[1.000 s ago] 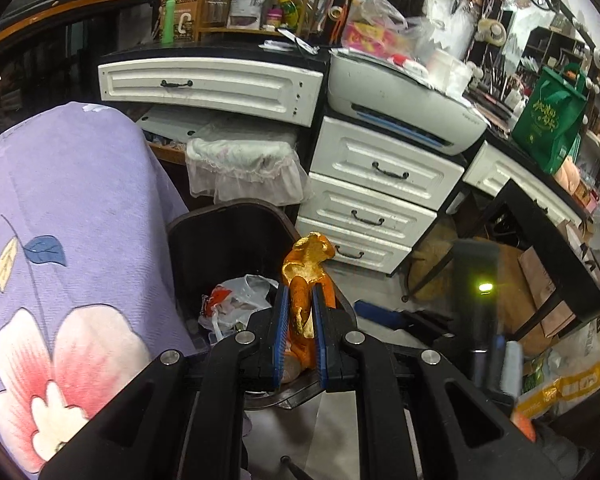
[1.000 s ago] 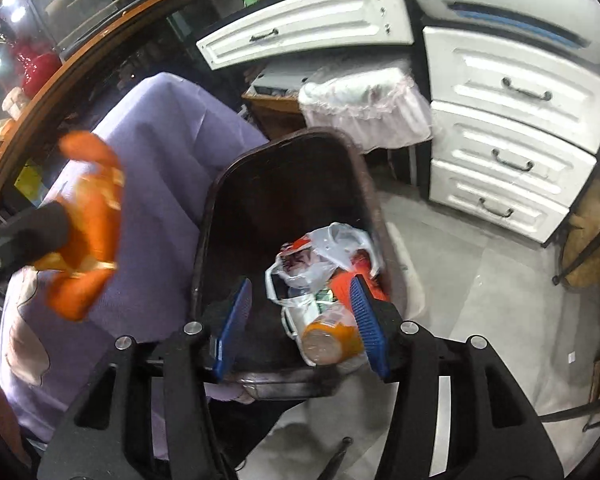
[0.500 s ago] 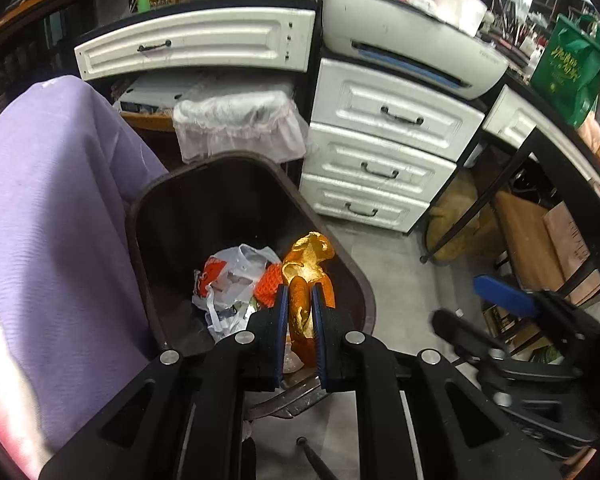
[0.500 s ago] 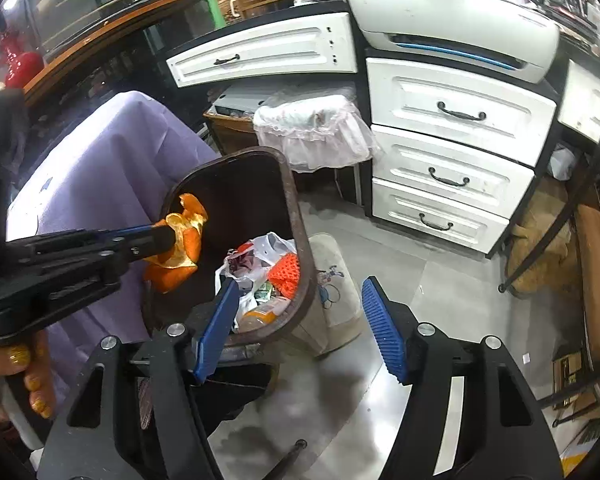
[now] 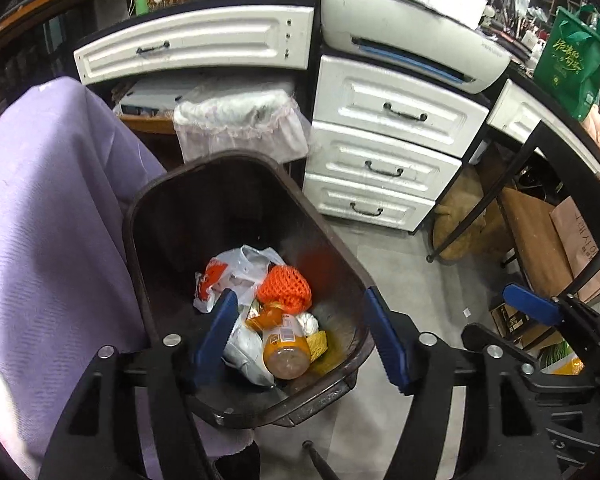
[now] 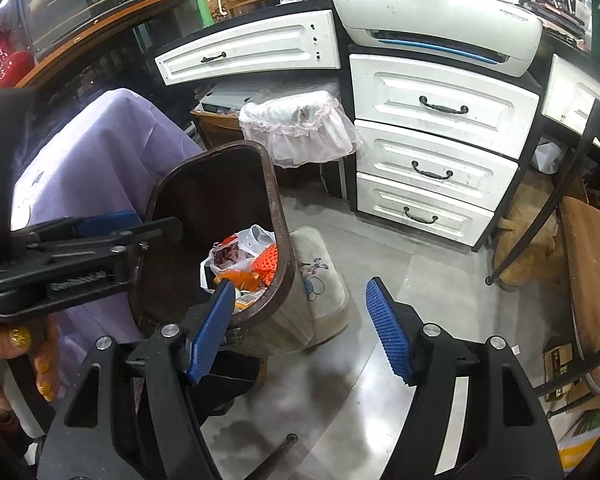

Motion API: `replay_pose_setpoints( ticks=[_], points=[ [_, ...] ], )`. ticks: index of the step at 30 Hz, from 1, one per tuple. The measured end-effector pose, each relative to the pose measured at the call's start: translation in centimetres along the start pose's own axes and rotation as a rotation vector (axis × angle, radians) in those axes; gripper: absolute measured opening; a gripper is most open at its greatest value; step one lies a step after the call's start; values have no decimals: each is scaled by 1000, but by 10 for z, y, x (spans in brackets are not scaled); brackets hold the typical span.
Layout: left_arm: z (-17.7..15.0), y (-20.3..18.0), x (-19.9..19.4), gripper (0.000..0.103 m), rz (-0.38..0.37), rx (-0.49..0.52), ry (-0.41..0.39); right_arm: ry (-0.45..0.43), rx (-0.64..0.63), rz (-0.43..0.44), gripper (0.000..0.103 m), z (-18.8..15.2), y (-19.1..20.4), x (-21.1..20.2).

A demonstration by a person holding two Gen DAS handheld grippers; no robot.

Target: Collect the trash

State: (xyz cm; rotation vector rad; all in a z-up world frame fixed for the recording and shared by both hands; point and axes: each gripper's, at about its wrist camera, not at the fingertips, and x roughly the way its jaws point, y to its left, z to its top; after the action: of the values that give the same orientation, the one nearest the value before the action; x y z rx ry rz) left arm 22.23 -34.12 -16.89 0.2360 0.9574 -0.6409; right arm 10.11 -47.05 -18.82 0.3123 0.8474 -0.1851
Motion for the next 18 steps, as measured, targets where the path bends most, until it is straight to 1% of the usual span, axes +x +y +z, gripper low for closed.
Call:
replay_pose_setpoints(
  ticks=[1,3,4,7,8,9,11,12,13,15,17,18],
  points=[
    [0,-1,-4,69,-3,5,-9,-8,0,-4,68,0,0,-4],
    [-1,-4,-21,77,-3,19,-49,-28,-3,-18,68,0,2,-13],
    [-1,-5,-29,79,-2,24,-68,-39,-3,-27,69,1,3,-17],
    [-6,-4,-66,87,-2,33,-159,-93,1,-64,72,2,9,-39],
    [-8,-3,-77,92,1,35,-186,-123,0,-77,73,3,13,-49],
    [-12,-1,-95,96,10,37,-230,-158,-1,-89,75,3,17,-61],
    [-20,4,-125,97,27,35,-308,-235,-6,-109,82,3,28,-85],
    [-23,6,-138,97,34,34,-342,-267,-6,-109,89,3,32,-95],
    [-28,9,-154,97,44,31,-377,-311,-2,-107,94,2,39,-110],
    [-37,14,-181,97,63,28,-430,-388,10,-107,97,0,54,-138],
    [-50,19,-208,97,97,18,-483,-453,0,-103,97,-2,71,-159],
    [-54,22,-217,97,115,13,-502,-471,-5,-100,97,-2,77,-166]
  ],
)
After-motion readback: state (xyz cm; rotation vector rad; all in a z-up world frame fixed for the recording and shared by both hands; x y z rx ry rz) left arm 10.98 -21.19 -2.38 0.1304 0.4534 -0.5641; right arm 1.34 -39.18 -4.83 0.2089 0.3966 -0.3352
